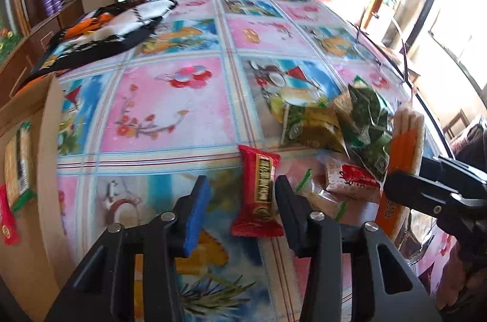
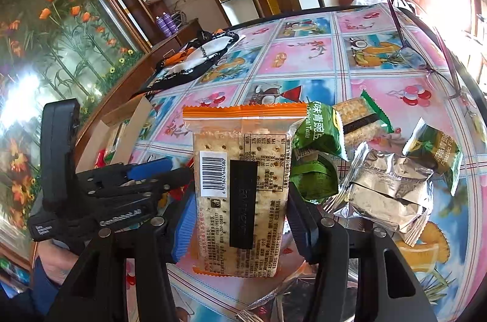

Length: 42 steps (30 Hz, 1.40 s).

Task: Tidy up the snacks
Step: 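Grasp the orange-topped cracker pack with the right gripper while the left grasps a red candy bar, then carry the red candy bar and orange-topped cracker pack toward the cardboard box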

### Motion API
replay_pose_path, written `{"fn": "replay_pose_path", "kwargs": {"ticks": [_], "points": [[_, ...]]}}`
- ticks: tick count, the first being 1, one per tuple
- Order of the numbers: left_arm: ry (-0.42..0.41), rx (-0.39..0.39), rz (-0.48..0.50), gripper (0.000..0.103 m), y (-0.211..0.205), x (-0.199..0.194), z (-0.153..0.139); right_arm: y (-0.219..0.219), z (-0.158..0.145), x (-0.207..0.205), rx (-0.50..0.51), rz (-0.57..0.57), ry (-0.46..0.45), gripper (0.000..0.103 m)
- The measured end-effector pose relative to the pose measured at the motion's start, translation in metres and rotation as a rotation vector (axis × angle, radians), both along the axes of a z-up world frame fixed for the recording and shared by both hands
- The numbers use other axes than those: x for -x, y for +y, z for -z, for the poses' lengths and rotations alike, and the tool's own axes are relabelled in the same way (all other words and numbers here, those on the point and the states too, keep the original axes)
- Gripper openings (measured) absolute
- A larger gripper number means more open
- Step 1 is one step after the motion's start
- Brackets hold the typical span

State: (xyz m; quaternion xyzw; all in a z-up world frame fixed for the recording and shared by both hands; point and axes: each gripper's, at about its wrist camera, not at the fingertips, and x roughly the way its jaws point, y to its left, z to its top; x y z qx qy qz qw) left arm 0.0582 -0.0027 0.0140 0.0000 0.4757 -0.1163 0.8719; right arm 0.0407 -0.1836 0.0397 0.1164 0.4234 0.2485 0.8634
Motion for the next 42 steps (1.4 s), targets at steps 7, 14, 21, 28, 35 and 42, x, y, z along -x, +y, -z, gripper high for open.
{"fn": "replay_pose_path", "kwargs": {"ticks": [7,14,21,28,35,42], "points": [[-0.081,-0.087,-0.006,0.019,-0.002,0.003,0.005,0.005,0.001,0.005,0.007,-0.015,-0.009,0.059],[-0.095,-0.043,-0.033,0.018,0.009,0.004,0.002,0.013,0.001,0.010,0.035,-0.032,-0.031,0.059],[-0.173,-0.015,-0.065,0.018,0.016,0.011,-0.014,0.015,0.004,0.010,0.040,-0.036,-0.033,0.059],[-0.170,-0.009,-0.077,0.019,0.020,0.010,-0.016,0.030,0.012,0.009,0.118,-0.049,-0.032,0.059],[-0.180,-0.007,-0.090,0.019,0.024,0.012,-0.017,0.039,0.012,0.014,0.197,-0.076,-0.057,0.061],[-0.188,-0.007,-0.096,0.019,0.024,0.012,-0.018,0.043,0.011,0.021,0.231,-0.133,-0.026,0.064]]}}
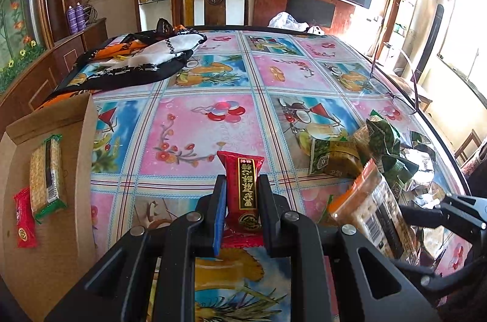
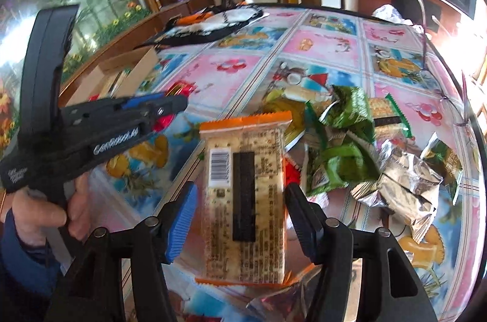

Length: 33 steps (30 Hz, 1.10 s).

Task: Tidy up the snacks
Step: 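Carry the red candy bar and orange-topped cracker pack toward the cardboard box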

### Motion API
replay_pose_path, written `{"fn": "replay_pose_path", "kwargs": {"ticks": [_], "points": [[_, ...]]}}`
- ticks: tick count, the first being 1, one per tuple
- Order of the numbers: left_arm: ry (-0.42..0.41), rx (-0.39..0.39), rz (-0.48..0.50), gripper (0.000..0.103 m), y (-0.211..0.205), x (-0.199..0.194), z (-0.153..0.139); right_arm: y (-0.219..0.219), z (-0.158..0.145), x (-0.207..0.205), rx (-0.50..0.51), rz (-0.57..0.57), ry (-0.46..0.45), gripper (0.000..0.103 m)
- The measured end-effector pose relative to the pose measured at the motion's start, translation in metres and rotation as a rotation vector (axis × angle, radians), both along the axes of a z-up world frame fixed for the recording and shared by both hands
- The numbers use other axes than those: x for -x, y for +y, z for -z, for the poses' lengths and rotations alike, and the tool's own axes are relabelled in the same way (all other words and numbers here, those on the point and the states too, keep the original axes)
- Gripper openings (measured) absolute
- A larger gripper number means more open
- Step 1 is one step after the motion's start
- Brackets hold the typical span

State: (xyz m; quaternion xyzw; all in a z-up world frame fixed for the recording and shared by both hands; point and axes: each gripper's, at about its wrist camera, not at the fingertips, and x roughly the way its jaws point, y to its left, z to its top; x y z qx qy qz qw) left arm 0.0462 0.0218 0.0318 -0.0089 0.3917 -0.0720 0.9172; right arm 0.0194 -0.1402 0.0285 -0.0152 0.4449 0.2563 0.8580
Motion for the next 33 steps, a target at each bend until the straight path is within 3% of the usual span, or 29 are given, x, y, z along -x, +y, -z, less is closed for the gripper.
{"fn": "replay_pose_path", "kwargs": {"ticks": [6,9,22,33], "points": [[0.001,0.002,-0.001,0.019,0.001,0.001,-0.001,0.007,0.012,0.001,0.058,-0.017,0.041,0.064],[-0.005,0.006,0.000,0.019,0.002,0.002,-0.003,0.010,0.016,0.002,0.092,-0.015,0.037,0.058],[-0.060,-0.004,-0.008,0.019,0.002,0.009,-0.015,-0.015,-0.021,0.008,-0.118,0.059,-0.111,0.057],[-0.131,-0.045,-0.046,0.019,0.004,0.018,-0.025,-0.012,-0.021,0.009,-0.131,0.068,-0.135,0.057]]}}
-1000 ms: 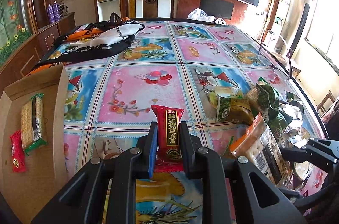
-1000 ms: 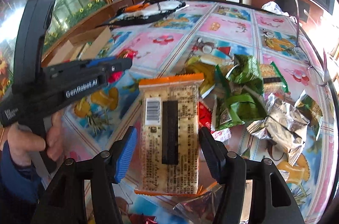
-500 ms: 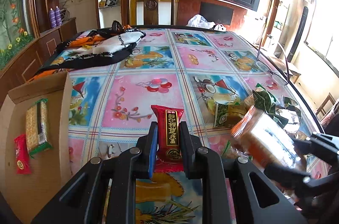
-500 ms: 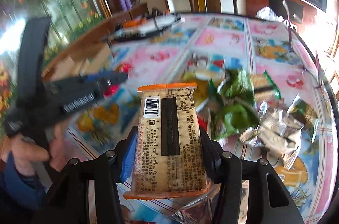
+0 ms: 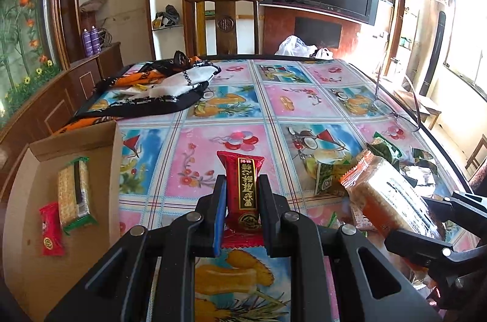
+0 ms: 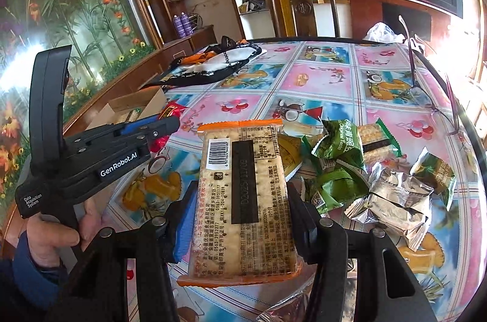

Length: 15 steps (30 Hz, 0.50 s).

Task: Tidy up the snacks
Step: 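Carry the red candy bar and orange-topped cracker pack toward the cardboard box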

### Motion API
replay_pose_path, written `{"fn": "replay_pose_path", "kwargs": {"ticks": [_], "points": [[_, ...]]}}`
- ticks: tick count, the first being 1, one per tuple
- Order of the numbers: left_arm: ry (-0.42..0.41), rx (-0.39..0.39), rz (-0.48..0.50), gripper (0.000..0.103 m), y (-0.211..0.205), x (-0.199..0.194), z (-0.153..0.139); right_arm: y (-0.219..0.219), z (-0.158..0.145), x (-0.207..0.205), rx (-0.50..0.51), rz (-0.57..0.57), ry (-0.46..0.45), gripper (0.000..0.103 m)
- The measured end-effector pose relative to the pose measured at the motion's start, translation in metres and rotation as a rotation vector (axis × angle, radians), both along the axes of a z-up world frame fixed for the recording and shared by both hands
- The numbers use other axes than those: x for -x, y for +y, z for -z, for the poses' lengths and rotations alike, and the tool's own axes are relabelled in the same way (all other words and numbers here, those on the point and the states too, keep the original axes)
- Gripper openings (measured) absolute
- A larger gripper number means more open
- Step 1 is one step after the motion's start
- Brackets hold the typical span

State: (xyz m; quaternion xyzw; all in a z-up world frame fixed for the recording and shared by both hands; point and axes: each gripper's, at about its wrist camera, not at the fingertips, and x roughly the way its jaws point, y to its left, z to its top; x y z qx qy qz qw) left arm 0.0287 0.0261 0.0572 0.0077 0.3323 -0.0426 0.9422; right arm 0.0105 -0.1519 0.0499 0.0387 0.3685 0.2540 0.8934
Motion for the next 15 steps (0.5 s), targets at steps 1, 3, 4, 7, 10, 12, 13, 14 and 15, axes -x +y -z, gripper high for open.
{"fn": "replay_pose_path", "kwargs": {"ticks": [1,3,4,7,10,12,13,14,15], "points": [[-0.004,0.000,-0.003,0.019,0.001,0.000,-0.001,0.001,-0.001,0.001,0.000,-0.001,-0.007,0.057],[-0.013,-0.005,-0.009,0.019,0.002,0.002,-0.003,0.000,-0.001,0.002,-0.001,0.004,-0.017,0.057],[-0.018,-0.009,-0.013,0.019,0.002,0.002,-0.003,0.000,-0.001,0.002,0.000,0.007,-0.023,0.057],[-0.030,-0.014,-0.021,0.019,0.003,0.003,-0.006,0.001,-0.001,0.002,-0.003,0.011,-0.025,0.057],[-0.039,-0.013,-0.029,0.019,0.006,0.004,-0.009,0.002,0.001,0.001,-0.002,0.012,-0.022,0.057],[-0.043,-0.013,-0.035,0.019,0.008,0.004,-0.010,0.004,0.002,0.001,-0.004,0.008,-0.018,0.057],[-0.043,-0.014,-0.036,0.019,0.008,0.004,-0.010,0.005,0.003,0.000,-0.005,0.008,-0.015,0.057],[-0.044,-0.015,-0.038,0.019,0.009,0.004,-0.010,0.005,0.004,0.000,-0.006,0.009,-0.013,0.057],[-0.047,-0.012,-0.042,0.019,0.010,0.004,-0.011,0.006,0.004,-0.001,-0.008,0.010,-0.010,0.057]]}}
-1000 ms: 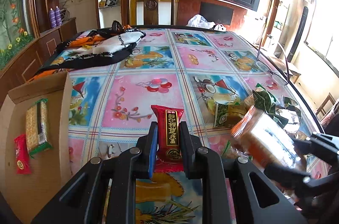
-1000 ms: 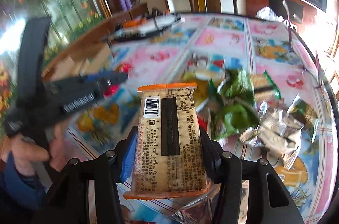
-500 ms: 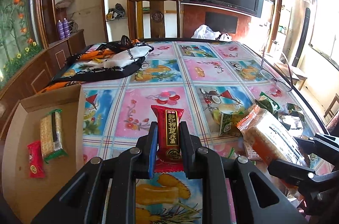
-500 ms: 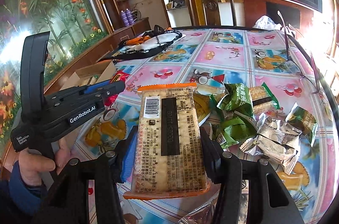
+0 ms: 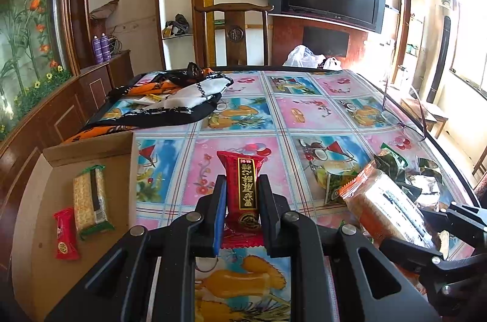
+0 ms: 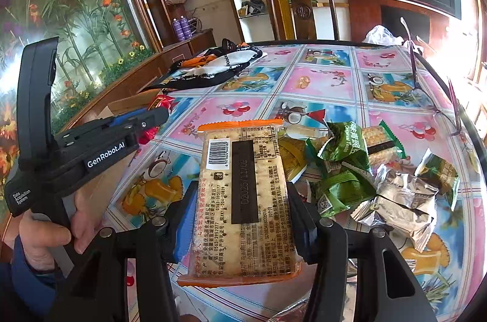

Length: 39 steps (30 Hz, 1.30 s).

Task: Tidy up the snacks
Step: 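Carry the red candy bar and orange-topped cracker pack toward the cardboard box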

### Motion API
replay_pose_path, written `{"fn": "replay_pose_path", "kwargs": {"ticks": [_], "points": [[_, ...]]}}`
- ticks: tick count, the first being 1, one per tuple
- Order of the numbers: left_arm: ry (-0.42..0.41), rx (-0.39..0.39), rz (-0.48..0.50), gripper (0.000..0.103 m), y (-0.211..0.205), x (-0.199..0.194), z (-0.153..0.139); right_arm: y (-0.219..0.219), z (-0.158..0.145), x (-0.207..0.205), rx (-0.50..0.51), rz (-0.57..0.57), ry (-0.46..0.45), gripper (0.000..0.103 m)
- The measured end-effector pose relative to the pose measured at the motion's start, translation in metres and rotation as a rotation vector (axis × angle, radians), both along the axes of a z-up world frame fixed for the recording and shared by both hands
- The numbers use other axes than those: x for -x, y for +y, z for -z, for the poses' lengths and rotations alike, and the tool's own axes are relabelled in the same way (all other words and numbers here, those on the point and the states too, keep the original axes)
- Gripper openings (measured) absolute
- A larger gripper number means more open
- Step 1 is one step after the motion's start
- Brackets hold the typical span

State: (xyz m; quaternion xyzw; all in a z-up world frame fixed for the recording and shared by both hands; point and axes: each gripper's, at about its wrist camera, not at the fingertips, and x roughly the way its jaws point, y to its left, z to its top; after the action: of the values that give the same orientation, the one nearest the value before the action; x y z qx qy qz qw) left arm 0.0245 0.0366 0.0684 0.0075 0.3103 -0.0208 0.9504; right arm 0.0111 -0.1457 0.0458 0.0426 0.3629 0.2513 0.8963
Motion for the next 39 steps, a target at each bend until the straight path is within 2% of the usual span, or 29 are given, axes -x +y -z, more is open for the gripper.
{"fn": "replay_pose_path", "kwargs": {"ticks": [11,23,29,33,35,39], "points": [[-0.011,0.034,-0.047,0.019,0.022,0.000,-0.010,0.024,-0.003,-0.002,-0.047,-0.008,0.017,0.058],[0.026,0.095,-0.182,0.019,0.085,-0.004,-0.023,0.087,-0.004,0.003,-0.082,-0.110,0.046,0.058],[0.026,0.128,-0.282,0.019,0.130,-0.001,-0.028,0.124,-0.008,0.012,-0.088,-0.181,0.043,0.058],[0.025,0.120,-0.390,0.019,0.169,0.004,-0.030,0.144,-0.010,0.013,-0.103,-0.218,0.053,0.058],[0.045,0.112,-0.463,0.019,0.191,0.005,-0.026,0.156,-0.011,0.014,-0.118,-0.237,0.063,0.058],[0.107,0.123,-0.546,0.019,0.220,0.002,-0.011,0.178,-0.011,0.011,-0.151,-0.273,0.097,0.058]]}}
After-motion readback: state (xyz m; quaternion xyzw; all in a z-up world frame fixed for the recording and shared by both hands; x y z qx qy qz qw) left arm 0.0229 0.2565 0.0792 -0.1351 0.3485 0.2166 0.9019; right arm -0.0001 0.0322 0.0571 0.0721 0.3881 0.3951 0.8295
